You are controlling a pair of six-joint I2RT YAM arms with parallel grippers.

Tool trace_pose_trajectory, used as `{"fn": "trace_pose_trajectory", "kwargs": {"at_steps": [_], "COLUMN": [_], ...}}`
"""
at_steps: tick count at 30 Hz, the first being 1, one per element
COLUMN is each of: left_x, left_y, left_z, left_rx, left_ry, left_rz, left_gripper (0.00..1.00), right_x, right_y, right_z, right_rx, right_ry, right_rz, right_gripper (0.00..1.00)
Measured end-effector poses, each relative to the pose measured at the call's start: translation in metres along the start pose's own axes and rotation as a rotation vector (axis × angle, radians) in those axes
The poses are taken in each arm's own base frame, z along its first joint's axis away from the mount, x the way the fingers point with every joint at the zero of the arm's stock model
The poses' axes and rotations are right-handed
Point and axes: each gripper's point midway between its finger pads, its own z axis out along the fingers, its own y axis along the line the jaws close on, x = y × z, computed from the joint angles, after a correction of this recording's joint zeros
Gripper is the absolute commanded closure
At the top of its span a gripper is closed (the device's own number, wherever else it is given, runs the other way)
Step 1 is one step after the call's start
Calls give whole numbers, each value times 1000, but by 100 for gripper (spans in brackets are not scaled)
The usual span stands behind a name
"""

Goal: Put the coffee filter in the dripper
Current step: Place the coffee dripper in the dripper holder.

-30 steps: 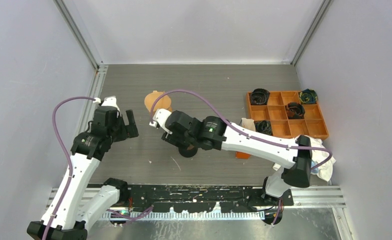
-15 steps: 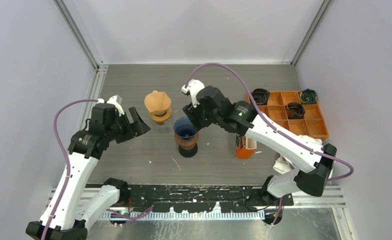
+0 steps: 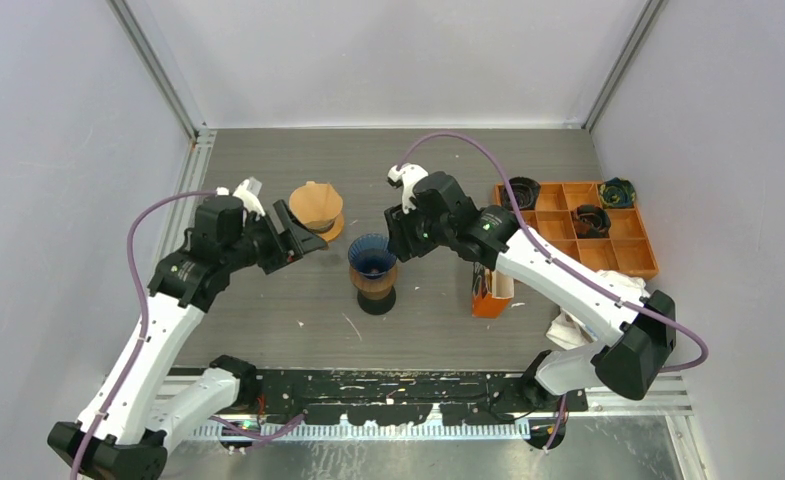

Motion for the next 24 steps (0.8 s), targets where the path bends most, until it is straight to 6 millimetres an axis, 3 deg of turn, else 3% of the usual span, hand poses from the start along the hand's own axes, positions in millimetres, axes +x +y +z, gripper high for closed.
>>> {"fn": "trace_pose_trajectory", "kwargs": {"at_steps": [8,13,24], "left_x": [8,19,32], "left_y": [-23,-33,-27], "left_z": [17,32,52], "left_rx": [64,76,43], "left_ry": [40,79,113], "left_rz": [4,19,31], "left_gripper": [34,43,61], "right_x": [3,6,14], "right_y": [4,6,8], "right_z": [7,9,13], "right_rx": [-43,-59,-80], "right_ry": [-5,-2,16], "right_rz": [41,45,52], "right_gripper": [59,64,72]}}
